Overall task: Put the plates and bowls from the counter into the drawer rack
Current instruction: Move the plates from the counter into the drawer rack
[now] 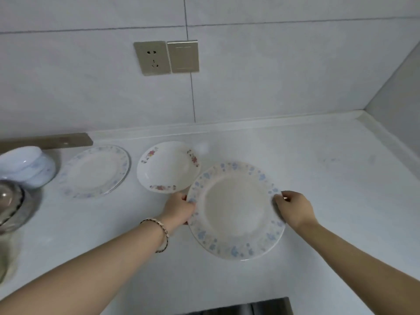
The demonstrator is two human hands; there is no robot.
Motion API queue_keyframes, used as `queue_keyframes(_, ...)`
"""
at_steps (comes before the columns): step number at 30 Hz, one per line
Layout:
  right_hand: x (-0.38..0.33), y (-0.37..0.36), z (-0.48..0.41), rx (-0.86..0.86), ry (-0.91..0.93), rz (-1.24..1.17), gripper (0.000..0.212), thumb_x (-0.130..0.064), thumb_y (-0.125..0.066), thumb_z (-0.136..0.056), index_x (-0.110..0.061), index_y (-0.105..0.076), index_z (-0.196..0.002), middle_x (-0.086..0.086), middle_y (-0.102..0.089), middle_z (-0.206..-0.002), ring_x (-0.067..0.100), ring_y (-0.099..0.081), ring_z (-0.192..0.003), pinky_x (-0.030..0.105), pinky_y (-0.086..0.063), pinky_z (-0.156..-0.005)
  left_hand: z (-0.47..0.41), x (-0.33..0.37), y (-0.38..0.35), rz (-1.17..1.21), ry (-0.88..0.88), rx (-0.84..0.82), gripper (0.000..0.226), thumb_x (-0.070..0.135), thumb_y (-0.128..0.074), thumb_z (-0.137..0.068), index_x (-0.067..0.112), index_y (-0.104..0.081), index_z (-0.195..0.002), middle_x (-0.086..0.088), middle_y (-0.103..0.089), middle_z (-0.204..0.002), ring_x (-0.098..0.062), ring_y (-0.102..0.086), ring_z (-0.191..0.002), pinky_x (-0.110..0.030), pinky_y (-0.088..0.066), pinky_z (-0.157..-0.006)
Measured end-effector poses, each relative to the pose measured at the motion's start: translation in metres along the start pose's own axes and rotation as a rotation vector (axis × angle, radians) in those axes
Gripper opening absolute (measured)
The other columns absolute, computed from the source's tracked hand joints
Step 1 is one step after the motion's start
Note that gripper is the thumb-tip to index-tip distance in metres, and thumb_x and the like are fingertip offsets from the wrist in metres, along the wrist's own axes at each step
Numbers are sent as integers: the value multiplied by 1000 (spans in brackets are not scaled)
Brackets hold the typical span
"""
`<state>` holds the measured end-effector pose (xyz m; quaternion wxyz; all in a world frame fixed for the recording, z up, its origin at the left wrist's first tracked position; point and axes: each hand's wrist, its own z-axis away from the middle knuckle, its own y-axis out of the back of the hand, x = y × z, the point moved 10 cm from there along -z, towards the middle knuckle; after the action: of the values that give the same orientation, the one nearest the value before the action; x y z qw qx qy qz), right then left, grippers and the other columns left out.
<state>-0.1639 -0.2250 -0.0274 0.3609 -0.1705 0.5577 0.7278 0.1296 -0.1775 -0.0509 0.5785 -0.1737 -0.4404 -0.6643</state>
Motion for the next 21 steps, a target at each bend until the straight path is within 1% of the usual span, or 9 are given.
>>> queue_keyframes(1, 0, -3, 13, -13, 16, 9, 31, -18, -46, -89, -8, -56, -62, 6, -51, -58, 20, -46, -56, 24, -37, -53, 15, -14, 5, 24, 12, 20, 16, 5, -52, -87, 5, -67, -91, -15, -68, -92, -31, -67, -88, -43, -58, -78)
queue_keyframes(4, -1, -14, 56, -70, 72, 30, 29, -19, -46, -88, -3, -61, -70, 7, -53, -59, 21, -47, -56, 23, -37, -51, 64, -56, 22, 78, 40, 115, 23, 3, -52, -86, 10, -61, -66, -11, -63, -74, -27, -64, -75, -40, -59, -73)
queue_keyframes(7, -3, -32, 100, -136, 143, 50, 31, -19, -45, -87, 2, -64, -74, 7, -55, -61, 23, -48, -59, 23, -38, -51, 116, -100, 38, 99, 76, 175, 27, 4, -51, -88, 11, -59, -63, -5, -60, -66, -18, -60, -63, -25, -56, -54)
queue_keyframes(8, -4, -40, 115, -158, 160, 65, 32, -19, -45, -87, 3, -66, -77, 8, -56, -63, 23, -48, -60, 22, -38, -51, 131, -116, 44, 109, 84, 196, 27, 5, -51, -88, 11, -60, -63, -5, -60, -66, -18, -60, -63, -25, -55, -53)
queue_keyframes(11, -6, -69, 158, -230, 184, 88, 33, -20, -44, -88, 2, -68, -84, 11, -61, -69, 22, -50, -62, 24, -40, -52, 174, -165, 65, 172, 126, 265, 23, 4, -50, -86, 7, -63, -67, -10, -62, -70, -26, -64, -73, -38, -57, -73)
queue_keyframes(13, -8, -91, 190, -299, 203, 102, 33, -23, -44, -90, -4, -71, -88, 14, -70, -80, 23, -56, -67, 26, -45, -55, 201, -201, 79, 232, 161, 302, 22, 4, -53, -81, 7, -61, -61, -12, -62, -69, -26, -63, -73, -39, -55, -72)
queue_keyframes(16, -14, -128, 236, -389, 241, 127, 31, -23, -45, -91, -8, -72, -90, 13, -73, -88, 24, -64, -70, 30, -52, -64, 237, -257, 104, 238, 236, 347, 24, 5, -53, -83, 6, -60, -61, -12, -62, -69, -24, -61, -68, -31, -52, -65)
queue_keyframes(19, -18, -172, 277, -467, 246, 131, 29, -22, -46, -92, -6, -70, -87, 14, -74, -85, 28, -69, -67, 32, -59, -65, 265, -305, 136, 239, 284, 402, 26, 4, -51, -86, 4, -58, -61, -12, -61, -68, -26, -61, -74, -38, -54, -75)
queue_keyframes(21, -22, -204, 305, -506, 243, 146, 33, -22, -45, -90, 1, -69, -87, 18, -75, -83, 33, -72, -70, 41, -61, -72, 282, -337, 157, 261, 310, 435, 24, 1, -52, -87, 3, -62, -66, -11, -62, -72, -25, -60, -77, -39, -54, -80)
